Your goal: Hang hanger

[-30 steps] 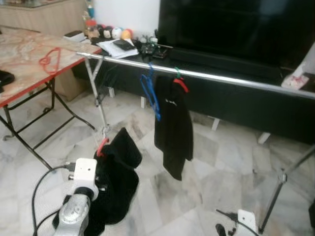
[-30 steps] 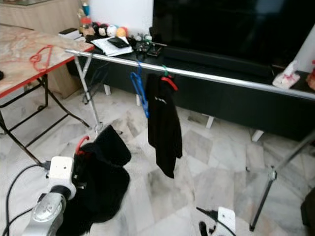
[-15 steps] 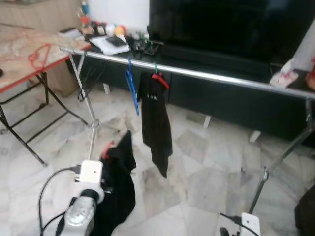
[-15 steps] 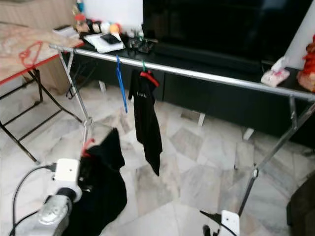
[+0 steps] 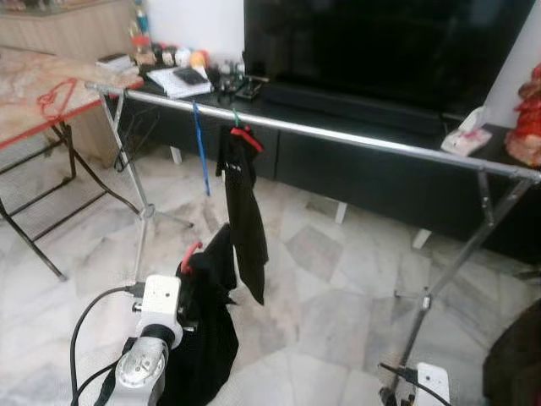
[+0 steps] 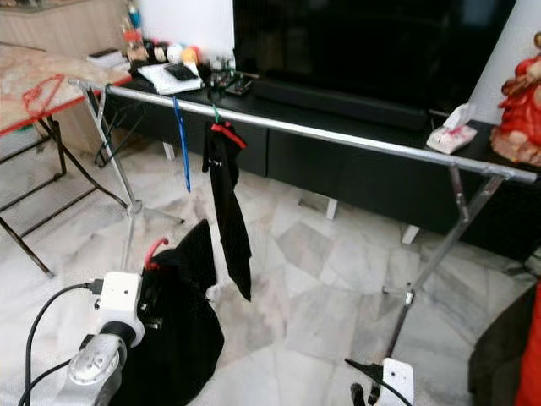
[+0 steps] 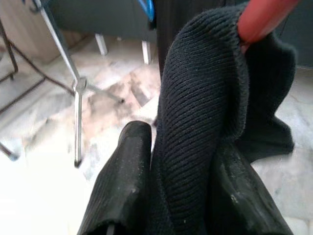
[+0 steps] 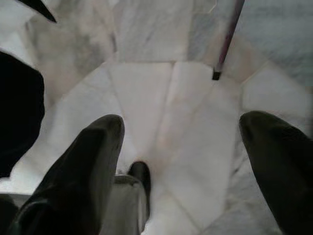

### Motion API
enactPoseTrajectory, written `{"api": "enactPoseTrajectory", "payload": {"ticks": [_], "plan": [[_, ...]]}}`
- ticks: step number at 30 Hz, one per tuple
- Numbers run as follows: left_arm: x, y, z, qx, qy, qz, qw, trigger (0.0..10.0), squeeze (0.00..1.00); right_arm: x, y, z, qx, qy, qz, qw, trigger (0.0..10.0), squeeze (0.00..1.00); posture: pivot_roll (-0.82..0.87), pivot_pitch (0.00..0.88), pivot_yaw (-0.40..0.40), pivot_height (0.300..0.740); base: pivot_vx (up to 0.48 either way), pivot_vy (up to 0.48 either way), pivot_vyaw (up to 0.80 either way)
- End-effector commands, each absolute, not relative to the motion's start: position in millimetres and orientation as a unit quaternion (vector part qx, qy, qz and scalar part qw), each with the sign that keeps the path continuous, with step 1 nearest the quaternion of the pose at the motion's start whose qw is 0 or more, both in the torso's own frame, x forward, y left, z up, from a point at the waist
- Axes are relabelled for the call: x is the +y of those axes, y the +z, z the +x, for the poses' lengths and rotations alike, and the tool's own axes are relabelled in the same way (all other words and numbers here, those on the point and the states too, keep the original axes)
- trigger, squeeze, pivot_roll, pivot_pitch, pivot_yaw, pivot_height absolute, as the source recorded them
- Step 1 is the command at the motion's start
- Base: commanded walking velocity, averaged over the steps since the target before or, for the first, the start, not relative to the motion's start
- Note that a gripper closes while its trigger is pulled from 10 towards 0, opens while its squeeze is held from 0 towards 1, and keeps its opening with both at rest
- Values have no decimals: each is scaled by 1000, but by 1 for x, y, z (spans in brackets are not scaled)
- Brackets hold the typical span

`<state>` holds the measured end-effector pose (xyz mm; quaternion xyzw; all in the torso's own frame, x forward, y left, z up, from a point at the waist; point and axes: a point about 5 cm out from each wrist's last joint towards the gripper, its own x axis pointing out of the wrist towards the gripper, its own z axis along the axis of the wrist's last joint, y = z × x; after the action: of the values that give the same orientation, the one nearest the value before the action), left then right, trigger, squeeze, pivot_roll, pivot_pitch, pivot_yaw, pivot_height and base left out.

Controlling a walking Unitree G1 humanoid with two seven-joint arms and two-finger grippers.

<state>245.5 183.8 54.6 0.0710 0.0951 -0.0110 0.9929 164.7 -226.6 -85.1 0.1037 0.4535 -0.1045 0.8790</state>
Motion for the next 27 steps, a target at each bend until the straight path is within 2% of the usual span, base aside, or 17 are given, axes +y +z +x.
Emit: {"api": "enactPoseTrajectory", "payload": {"ticks": [1,5,12,27], "plan": [[184,63,250,75,-9,74,994,10000,0,-229,-85,165,454,-104,96,880,10000,0,85,0,-39,716,0,-307,0],[184,63,250,74,-9,74,995,10000,0,-229,-85,165,456,-104,95,879,10000,0,84,0,-41,716,0,-305,-225],[187,63,250,75,-3,75,994,10000,0,-230,-85,165,456,-108,88,879,10000,0,84,0,-42,716,0,-214,-636],[192,67,249,60,21,53,997,10000,0,-230,-84,165,454,-105,85,881,10000,0,82,0,-43,716,0,0,0]]}}
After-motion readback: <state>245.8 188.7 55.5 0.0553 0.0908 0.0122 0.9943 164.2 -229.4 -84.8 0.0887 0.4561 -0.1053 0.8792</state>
